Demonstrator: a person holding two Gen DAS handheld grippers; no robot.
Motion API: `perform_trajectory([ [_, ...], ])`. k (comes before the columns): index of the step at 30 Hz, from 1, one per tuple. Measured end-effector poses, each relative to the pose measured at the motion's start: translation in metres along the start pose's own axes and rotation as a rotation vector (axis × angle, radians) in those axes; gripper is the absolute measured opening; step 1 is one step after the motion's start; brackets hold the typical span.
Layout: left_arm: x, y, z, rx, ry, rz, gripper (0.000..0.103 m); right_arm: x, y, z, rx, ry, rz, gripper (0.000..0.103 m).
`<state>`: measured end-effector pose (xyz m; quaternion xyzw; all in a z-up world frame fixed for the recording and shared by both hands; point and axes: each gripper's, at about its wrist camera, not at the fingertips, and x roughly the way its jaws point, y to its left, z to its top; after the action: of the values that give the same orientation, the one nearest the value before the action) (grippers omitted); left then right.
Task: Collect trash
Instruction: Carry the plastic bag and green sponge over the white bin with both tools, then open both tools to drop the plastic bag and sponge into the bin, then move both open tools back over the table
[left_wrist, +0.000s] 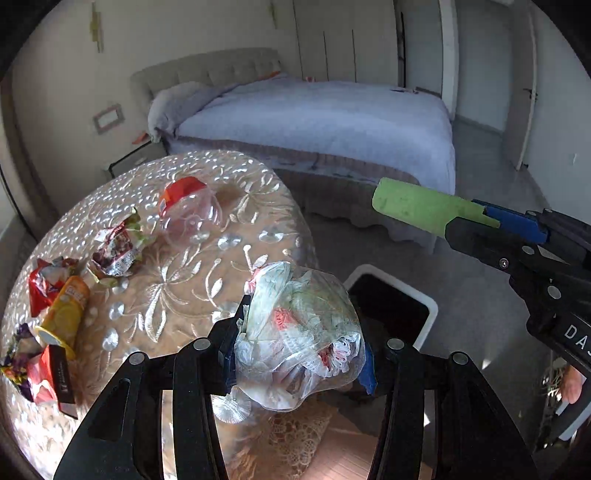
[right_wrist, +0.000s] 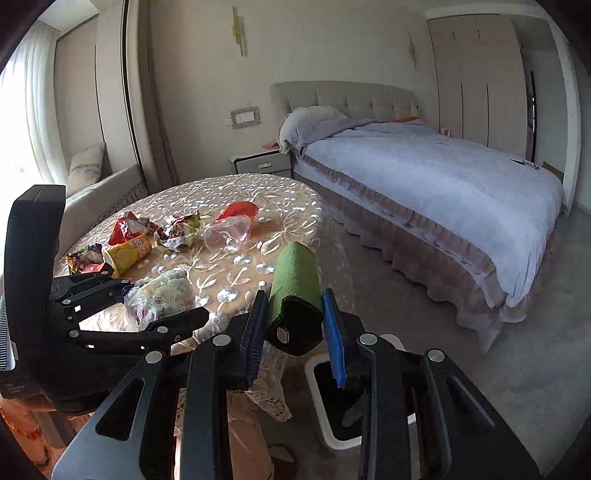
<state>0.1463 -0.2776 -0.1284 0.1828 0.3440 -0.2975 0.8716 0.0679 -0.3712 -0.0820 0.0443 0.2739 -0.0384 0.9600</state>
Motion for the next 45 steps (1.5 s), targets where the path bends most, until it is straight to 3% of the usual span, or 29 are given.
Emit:
perform_trajectory([
  [5,0.041,-0.04,0.006,0.075,0.065,-0.058,0.048,0.006,-0.035,-0.018,0.015,0.068,-0.085,0.031],
  [11,0.099,-0.078,0.002,0.154,0.176,-0.121,0.048,0.032,-0.066,-0.046,0.027,0.169,-0.117,0.031],
  [21,0.184,-0.098,-0.009,0.198,0.329,-0.19,0.048,0.108,-0.105,-0.098,0.018,0.367,-0.109,0.031],
  [25,0.215,-0.104,-0.019,0.247,0.372,-0.165,0.048,0.137,-0.115,-0.117,0.021,0.439,-0.073,0.031],
  [27,0.229,-0.105,-0.023,0.259,0.408,-0.178,0.05,0.148,-0.115,-0.126,-0.02,0.473,-0.071,0.031],
  [28,0.234,-0.105,-0.025,0.261,0.43,-0.19,0.061,0.151,-0.115,-0.131,-0.038,0.487,-0.067,0.033],
  [29,0.239,-0.103,-0.026,0.26,0.451,-0.193,0.092,0.153,-0.116,-0.135,-0.055,0.492,-0.067,0.039],
  [30,0.241,-0.102,-0.029,0.271,0.45,-0.155,0.097,0.153,-0.117,-0.138,-0.082,0.487,-0.1,0.07],
  [31,0.243,-0.101,-0.031,0.286,0.442,-0.141,0.098,0.153,-0.118,-0.141,-0.1,0.475,-0.12,0.088],
  [32,0.246,-0.101,-0.033,0.29,0.449,-0.146,0.098,0.151,-0.12,-0.144,-0.112,0.467,-0.131,0.093],
  [35,0.249,-0.099,-0.035,0.262,0.466,-0.162,0.098,0.151,-0.123,-0.146,-0.116,0.46,-0.162,0.098],
  [45,0.226,-0.108,-0.025,0.251,0.42,-0.193,0.098,0.127,-0.138,-0.133,-0.112,0.409,-0.233,0.098],
])
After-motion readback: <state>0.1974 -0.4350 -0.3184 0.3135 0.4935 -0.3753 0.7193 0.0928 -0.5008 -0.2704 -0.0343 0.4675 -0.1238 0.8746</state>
